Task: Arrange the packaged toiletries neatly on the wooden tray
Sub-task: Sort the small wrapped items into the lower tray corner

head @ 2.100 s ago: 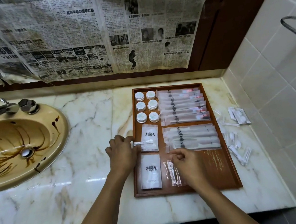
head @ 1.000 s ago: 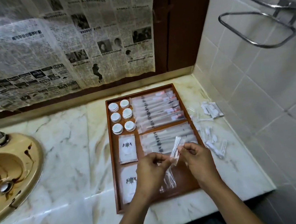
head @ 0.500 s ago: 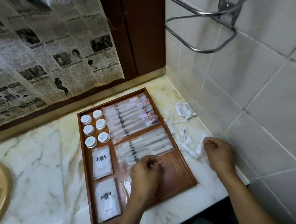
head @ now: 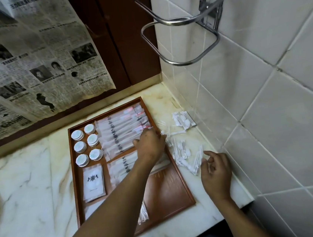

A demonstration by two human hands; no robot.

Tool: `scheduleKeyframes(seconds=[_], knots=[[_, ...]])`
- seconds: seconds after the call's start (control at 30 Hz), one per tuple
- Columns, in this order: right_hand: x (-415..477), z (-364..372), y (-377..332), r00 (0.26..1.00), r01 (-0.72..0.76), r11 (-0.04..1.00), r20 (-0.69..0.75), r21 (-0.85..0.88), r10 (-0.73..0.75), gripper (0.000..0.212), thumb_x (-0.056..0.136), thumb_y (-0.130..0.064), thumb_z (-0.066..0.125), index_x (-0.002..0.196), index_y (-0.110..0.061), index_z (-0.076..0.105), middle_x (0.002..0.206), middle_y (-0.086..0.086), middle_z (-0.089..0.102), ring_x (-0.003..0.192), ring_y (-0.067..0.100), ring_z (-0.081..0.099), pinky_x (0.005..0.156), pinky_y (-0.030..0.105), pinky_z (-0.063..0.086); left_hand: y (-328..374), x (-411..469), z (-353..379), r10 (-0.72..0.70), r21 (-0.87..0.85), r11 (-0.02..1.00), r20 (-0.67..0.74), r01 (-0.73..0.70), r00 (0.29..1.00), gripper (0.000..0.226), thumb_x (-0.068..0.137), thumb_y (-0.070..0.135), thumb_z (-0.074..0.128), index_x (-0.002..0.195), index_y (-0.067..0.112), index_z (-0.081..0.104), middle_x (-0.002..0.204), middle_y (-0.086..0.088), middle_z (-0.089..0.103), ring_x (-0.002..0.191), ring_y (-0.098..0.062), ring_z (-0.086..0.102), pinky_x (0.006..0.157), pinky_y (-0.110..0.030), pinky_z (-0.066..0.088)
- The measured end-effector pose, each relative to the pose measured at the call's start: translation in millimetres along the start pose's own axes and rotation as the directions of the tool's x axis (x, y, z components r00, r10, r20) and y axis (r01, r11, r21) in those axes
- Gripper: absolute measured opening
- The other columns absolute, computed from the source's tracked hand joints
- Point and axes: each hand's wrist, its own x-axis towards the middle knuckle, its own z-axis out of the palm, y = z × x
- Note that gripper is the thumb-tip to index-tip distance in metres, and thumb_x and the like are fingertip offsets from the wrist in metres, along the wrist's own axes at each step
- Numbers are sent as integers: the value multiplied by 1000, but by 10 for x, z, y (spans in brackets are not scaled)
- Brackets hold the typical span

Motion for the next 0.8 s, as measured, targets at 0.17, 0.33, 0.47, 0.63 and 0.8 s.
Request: scheduleKeyframes(seconds=[0.17,0.33,0.47,0.63,0.8], knots=[[18,14,-12,999,9,1000,42,-6,-9,24,86,-19,60,108,-12,69,90,-4,52,80,10,54,67,39,53,151,180,149,50,313,948,55,-64,997,43,96,53,59,113,15,67,126,-11,57,117,-31,55,104,-53,32],[28,19,-36,998,15,1000,65,-28,-13,28,88,-31,54,108,-16,68,93,-4,55,80,8,55,65,39,54,238,229,216,76,417,905,38,-85,996,20,93,23,59,108,14,70,119,-13,60,113,-32,55,101,-49,32],[37,22,-45,997,-3,1000,73,-18,4,28,88,-31,54,108,-18,68,92,-6,55,81,10,57,66,41,55,266,220,209,63,349,935,3,-60,998,19,89,12,56,102,13,69,112,-11,61,109,-31,56,97,-48,31],[70,25,-35,998,-40,999,57,28,38,26,87,-28,57,109,-19,68,88,-8,54,80,13,58,67,43,55,286,66,128,132,190,974,-26,-125,991,15,90,4,52,94,18,57,88,-5,63,94,-29,55,80,-41,22],[183,52,-147,994,-110,992,31,60,108,20,93,-18,68,114,-17,70,85,-6,55,78,12,57,70,39,53,269,-371,-44,255,76,964,5,-255,967,16,97,10,53,100,25,59,95,4,64,98,-18,49,82,-40,23]])
